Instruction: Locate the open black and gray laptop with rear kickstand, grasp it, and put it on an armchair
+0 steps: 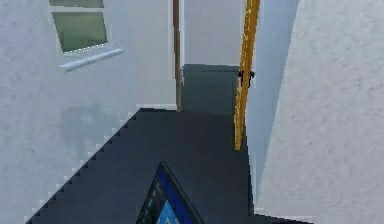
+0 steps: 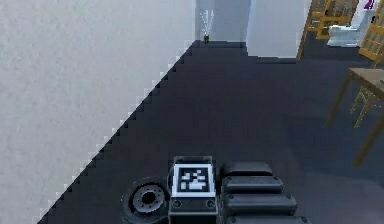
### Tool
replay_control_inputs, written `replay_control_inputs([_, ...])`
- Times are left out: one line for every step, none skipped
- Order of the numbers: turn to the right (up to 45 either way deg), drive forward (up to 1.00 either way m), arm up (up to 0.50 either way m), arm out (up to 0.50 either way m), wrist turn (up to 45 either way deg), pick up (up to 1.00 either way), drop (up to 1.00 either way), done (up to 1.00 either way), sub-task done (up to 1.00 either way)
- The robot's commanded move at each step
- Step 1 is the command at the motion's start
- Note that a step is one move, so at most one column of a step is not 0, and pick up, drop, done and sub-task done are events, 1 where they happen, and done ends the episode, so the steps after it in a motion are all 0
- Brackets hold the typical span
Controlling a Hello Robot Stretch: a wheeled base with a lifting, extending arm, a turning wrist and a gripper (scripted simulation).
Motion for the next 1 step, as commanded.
replay_control_inputs([-12.0,0.0,0.0,0.0,0.0,0.0,0.0,0.0,0.0])
